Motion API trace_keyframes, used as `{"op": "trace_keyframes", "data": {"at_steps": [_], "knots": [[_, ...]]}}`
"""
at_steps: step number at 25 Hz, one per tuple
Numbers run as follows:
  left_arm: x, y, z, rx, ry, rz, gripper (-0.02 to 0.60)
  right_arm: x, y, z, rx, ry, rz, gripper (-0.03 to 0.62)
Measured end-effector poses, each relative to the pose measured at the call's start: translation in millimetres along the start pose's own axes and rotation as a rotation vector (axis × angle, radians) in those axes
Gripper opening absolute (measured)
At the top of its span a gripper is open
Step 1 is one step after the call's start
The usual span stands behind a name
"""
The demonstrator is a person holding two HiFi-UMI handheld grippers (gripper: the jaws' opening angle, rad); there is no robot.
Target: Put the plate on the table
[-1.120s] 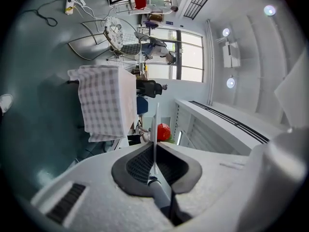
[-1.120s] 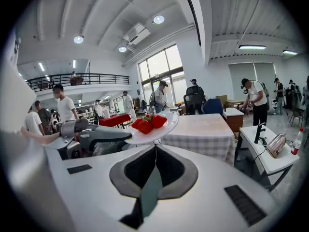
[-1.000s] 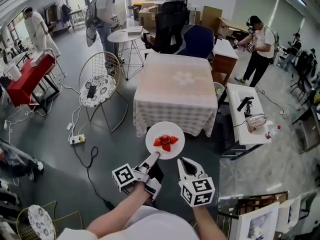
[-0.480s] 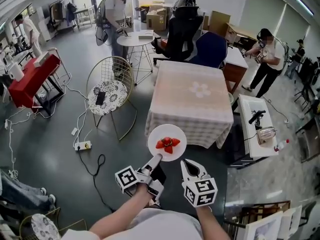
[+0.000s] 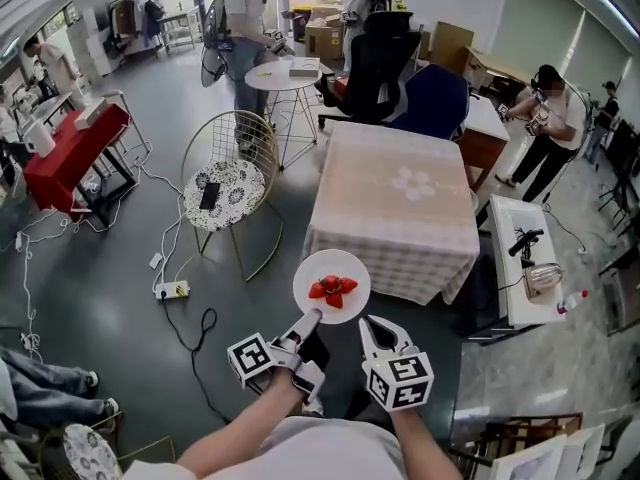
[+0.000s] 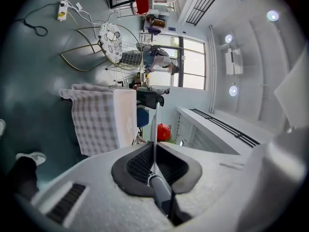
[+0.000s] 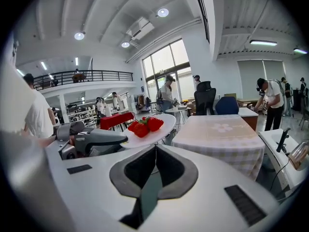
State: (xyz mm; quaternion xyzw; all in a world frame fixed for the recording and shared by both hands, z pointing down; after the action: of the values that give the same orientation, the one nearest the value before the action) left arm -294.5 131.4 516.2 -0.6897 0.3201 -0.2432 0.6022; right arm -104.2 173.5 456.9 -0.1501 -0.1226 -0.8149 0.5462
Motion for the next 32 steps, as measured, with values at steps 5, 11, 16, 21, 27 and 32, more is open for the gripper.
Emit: {"op": "trace_keyframes", "data": {"at_steps": [5,11,16,21,27,32], "knots": [[20.6,-0.9,-0.1,0.020,0.020,-0.011,0.018,15.5,20.5,-2.5,0.001,0.007,-0.040,0.005],[72.3,-3.3,12.4,0.032,0.043,-0.019,0.018,27.2,73.3,-7.7,-0.002,0.014,-0.066,0.005],[134.7,-6.7,34.3,0.028,0.046,-0.018,0.018,30.2,139.3,-15.5,0.012,0.021,-0.065,0.005],[191.1,-10.0,54.7,0.036,0.031,-0.025,0.018,31.8,201.1,-18.7,0.027,0.024,-0.050,0.005],[236.9,-11.5,71.4,0.048,0.032,-0.038,0.018,30.5,254.4,-22.7,0.039,0.037,-0.040,0.005],[268.1,-12.5,86.4,0.063,0.024,-0.046,0.018,27.9,289.6,-24.4,0.053,0.046,-0.037,0.005]]}}
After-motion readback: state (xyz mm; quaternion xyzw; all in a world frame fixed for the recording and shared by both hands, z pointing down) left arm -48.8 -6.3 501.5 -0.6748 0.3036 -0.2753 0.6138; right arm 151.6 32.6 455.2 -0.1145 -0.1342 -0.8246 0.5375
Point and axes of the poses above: the fingertips, and each gripper's own axes: x forward along the fingers, y to its right, z out of its underside, the point moved 9 cm from there along -x, backward along the fingers, and after that the axes turned 7 degrees about -x, right-handed, at the moved point
